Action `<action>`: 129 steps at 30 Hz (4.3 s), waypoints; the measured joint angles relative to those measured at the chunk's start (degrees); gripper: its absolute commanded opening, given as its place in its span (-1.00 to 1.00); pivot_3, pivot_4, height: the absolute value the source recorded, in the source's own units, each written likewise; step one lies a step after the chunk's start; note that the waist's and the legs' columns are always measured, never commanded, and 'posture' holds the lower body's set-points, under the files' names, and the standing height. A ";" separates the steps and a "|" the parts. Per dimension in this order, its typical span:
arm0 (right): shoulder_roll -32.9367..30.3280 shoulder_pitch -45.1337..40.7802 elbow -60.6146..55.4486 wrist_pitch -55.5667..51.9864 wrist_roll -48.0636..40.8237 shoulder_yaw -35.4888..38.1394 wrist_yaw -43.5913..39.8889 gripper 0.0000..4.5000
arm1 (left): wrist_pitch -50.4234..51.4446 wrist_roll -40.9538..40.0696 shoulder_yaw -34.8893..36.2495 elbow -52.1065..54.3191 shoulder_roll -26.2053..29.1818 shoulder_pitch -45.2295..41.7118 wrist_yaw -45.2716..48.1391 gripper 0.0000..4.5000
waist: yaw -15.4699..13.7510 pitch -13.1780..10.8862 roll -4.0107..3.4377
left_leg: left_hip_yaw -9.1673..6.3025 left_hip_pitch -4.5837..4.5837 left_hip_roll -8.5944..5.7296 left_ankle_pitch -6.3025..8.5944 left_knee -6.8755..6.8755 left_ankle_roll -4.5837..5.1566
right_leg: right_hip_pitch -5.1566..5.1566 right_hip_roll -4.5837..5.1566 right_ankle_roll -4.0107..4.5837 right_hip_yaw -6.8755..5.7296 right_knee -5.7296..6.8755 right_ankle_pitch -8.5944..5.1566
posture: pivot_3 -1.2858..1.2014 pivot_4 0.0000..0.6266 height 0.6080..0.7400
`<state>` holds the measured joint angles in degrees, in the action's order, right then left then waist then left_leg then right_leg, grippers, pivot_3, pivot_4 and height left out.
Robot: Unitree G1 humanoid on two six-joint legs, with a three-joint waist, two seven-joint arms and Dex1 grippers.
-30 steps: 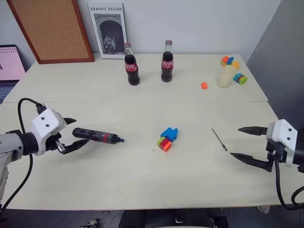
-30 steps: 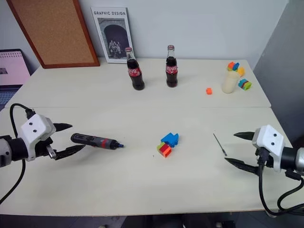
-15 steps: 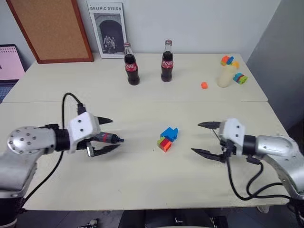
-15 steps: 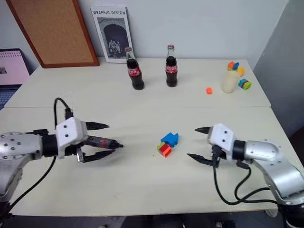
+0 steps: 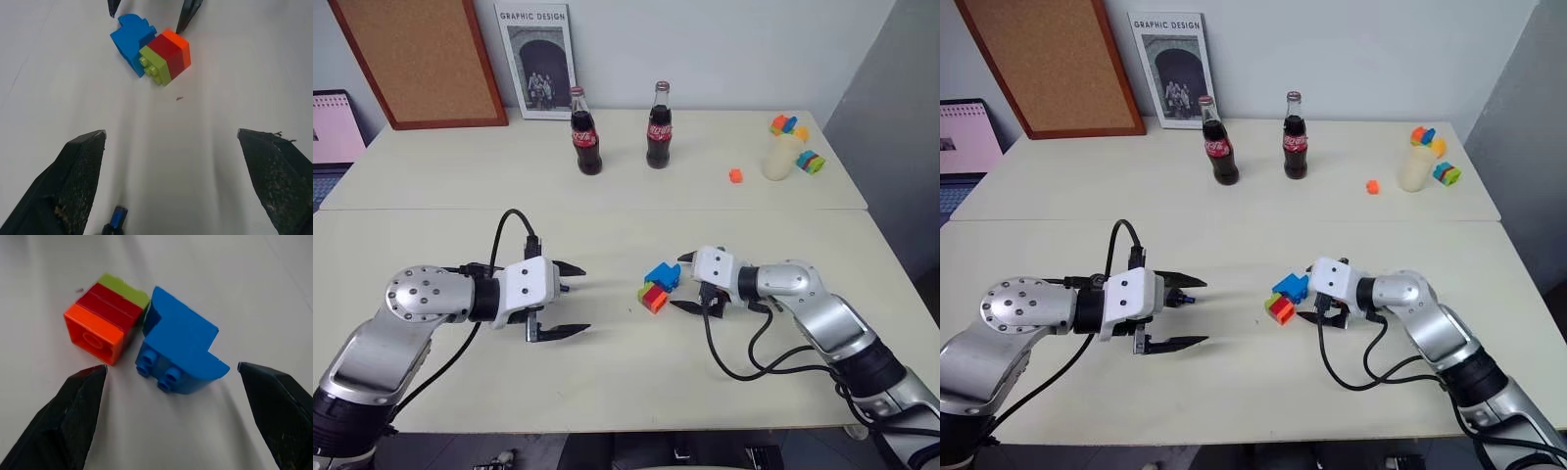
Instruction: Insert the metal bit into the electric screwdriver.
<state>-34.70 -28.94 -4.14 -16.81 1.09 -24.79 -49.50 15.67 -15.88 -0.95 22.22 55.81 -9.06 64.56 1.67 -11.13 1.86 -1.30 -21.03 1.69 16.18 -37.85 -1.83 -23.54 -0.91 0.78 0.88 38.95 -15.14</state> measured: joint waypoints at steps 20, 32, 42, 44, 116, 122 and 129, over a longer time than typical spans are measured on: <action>9.99 -1.80 3.29 -8.34 2.15 0.62 1.31 0.58 | -3.82 2.49 -1.13 -2.55 -3.27 -0.35 -0.28 1.00 | 0.02 0.00 0.00 | -0.07 0.04 0.03 0.00 -0.02 0.00 | 0.02 -0.01 0.01 -0.02 0.06 0.01 | 0.03 -0.52 1.00; 8.69 0.46 -1.62 -12.94 2.28 2.48 3.76 0.12 | -3.60 2.29 -2.39 -3.82 -5.73 -3.08 -0.26 1.00 | 0.00 0.00 0.00 | -0.07 0.01 0.00 0.00 -0.02 0.00 | 0.01 -0.01 0.00 0.00 0.04 0.01 | 0.03 -0.52 1.00; 1.72 8.67 -8.56 -19.31 -1.24 20.72 8.63 0.12 | 1.88 -2.04 -4.71 -3.20 -14.08 -10.86 -2.41 1.00 | -0.44 0.00 -0.01 | -0.05 -0.14 -0.09 0.00 -0.09 0.00 | 0.02 0.03 -0.02 -0.07 0.00 0.01 | 0.03 -0.52 1.00; 1.07 10.50 -8.21 -20.09 -2.14 25.45 10.58 0.12 | 3.16 -2.19 -5.57 -2.56 -17.17 -12.97 -4.32 1.00 | -0.47 0.00 -0.01 | -0.03 -0.15 -0.08 0.00 -0.10 0.00 | 0.02 0.03 -0.04 -0.03 0.00 0.02 | 0.03 -0.52 1.00; 8.14 14.17 -16.92 -18.84 -11.48 9.53 13.89 -0.32 | 1.74 -2.88 -4.67 -5.23 -9.94 -14.76 3.52 1.00 | -0.62 -0.04 0.04 | -0.08 -0.87 -0.10 -0.02 -0.24 0.00 | -0.61 0.02 -0.13 -0.11 0.02 0.04 | 0.03 -0.52 1.00; 4.68 28.07 -24.59 -19.94 -12.31 29.49 19.97 -0.32 | 1.00 -3.43 -12.53 -6.95 -19.05 -21.42 4.89 1.00 | -1.43 0.03 0.02 | -0.01 -0.83 -0.13 -0.02 -0.23 -0.01 | -0.55 0.00 -0.15 -0.10 0.02 0.05 | 0.03 -0.52 1.00; 6.98 33.98 -16.93 -14.54 -8.97 43.61 29.46 -0.32 | -5.97 2.08 -19.84 -13.44 -28.87 -25.34 3.61 1.00 | 0.09 0.08 -0.05 | 0.09 -0.71 -0.17 -0.03 -0.22 0.00 | -0.48 -0.17 -0.09 0.17 0.14 0.19 | 0.03 -0.52 1.00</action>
<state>-27.72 5.04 -21.07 -31.35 -7.88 18.81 -20.04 9.70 -13.80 -20.79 8.77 26.94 -34.40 68.17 1.76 -11.05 1.81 -1.21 -21.74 1.52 16.15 -38.07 -1.83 -24.02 -1.08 0.70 1.05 39.09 -14.95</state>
